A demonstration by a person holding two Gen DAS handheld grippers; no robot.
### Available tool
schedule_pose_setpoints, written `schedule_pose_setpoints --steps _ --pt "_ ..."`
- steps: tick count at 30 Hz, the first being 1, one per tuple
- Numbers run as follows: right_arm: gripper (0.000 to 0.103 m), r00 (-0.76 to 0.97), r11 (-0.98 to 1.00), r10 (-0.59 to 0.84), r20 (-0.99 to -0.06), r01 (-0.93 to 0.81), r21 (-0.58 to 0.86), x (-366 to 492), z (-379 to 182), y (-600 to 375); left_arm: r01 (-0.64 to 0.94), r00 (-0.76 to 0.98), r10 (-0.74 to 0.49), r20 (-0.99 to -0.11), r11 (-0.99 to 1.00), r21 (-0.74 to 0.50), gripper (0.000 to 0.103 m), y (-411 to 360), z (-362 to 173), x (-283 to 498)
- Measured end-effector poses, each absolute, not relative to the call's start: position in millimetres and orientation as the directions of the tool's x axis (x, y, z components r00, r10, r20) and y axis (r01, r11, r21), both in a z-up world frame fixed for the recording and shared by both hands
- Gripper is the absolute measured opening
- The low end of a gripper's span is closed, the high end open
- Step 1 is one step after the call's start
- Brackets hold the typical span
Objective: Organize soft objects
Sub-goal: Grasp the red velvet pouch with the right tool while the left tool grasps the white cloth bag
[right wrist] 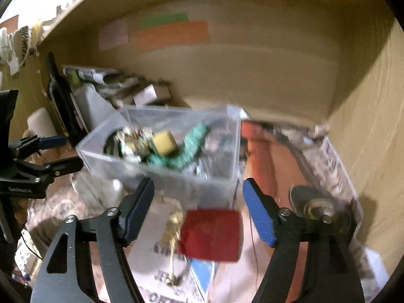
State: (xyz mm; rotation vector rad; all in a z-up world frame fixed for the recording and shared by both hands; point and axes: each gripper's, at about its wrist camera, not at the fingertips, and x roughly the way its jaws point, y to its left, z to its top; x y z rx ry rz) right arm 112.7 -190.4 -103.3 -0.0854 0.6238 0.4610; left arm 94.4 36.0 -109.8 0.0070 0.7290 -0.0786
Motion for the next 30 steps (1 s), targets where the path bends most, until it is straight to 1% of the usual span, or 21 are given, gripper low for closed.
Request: schedule_pose_setpoints --steps 8,15,16,17,18,20,21,22,23,24,25,27,29,30 --pt "0.071 0.624 0.9 0.363 -0.692 -0.426 0.088 125.2 -148.3 -191.7 0.049 0.646 -0.076 -0.76 0.997 -0.058 0.094 45.2 -153.0 109.1" --pt "0.071 0.554 0.893 0.371 -0.745 -0.432 0.124 138.1 -168.4 -187.0 0.067 0.59 -0.143 -0.795 0.989 -0.128 0.094 43.8 -173.2 117.7" --pt "0.071 0.555 0.893 0.369 -0.746 -0.435 0.118 137.5 -168.4 -186.2 0.073 0.586 -0.159 -0.795 0.987 -0.143 0.089 43.3 -174.7 117.9" --pt "0.065 0.556 0.891 0.369 -0.745 -0.439 0.115 136.2 -168.3 -185.6 0.08 0.581 -0.169 -0.796 0.985 -0.151 0.082 42.3 -175.4 117.9" --pt "0.061 0.552 0.888 0.374 -0.745 -0.444 0.117 135.2 -168.6 -185.2 0.088 0.581 -0.174 -0.795 0.985 -0.15 0.08 40.9 -175.3 117.0" --pt "0.051 0.553 0.886 0.372 -0.745 -0.45 0.109 133.3 -170.3 -182.7 0.105 0.584 -0.186 -0.79 0.982 -0.154 0.068 37.4 -174.6 114.4" --pt "0.048 0.553 0.883 0.375 -0.744 -0.457 0.105 131.3 -170.6 -181.3 0.109 0.586 -0.188 -0.788 0.982 -0.153 0.066 35.0 -175.4 114.1" --pt "0.039 0.551 0.881 0.377 -0.744 -0.462 0.103 130.6 -171.4 -180.2 0.114 0.592 -0.184 -0.785 0.983 -0.145 0.062 32.5 -174.7 111.7" --pt "0.032 0.548 0.876 0.382 -0.744 -0.47 0.104 129.0 -171.4 -179.3 0.117 0.595 -0.183 -0.783 0.983 -0.141 0.057 29.5 -174.3 110.0" --pt "0.029 0.548 0.875 0.383 -0.744 -0.474 0.101 127.3 -171.2 -178.4 0.127 0.598 -0.188 -0.779 0.982 -0.139 0.053 26.8 -173.2 107.4" --pt "0.024 0.546 0.872 0.386 -0.743 -0.479 0.101 126.5 -171.0 -177.5 0.136 0.598 -0.194 -0.777 0.981 -0.14 0.046 25.2 -172.2 105.5" --pt "0.02 0.548 0.87 0.387 -0.742 -0.483 0.097 124.9 -170.8 -176.6 0.139 0.607 -0.187 -0.772 0.982 -0.128 0.04 22.6 -169.5 99.3" --pt "0.014 0.546 0.868 0.394 -0.739 -0.485 0.105 123.9 -170.3 -177.2 0.147 0.621 -0.181 -0.763 0.983 -0.113 0.031 20.2 -165.3 92.0" --pt "0.013 0.547 0.869 0.396 -0.737 -0.484 0.108 123.0 -169.6 -177.8 0.15 0.626 -0.179 -0.759 0.983 -0.109 0.03 19.2 -162.7 87.8"
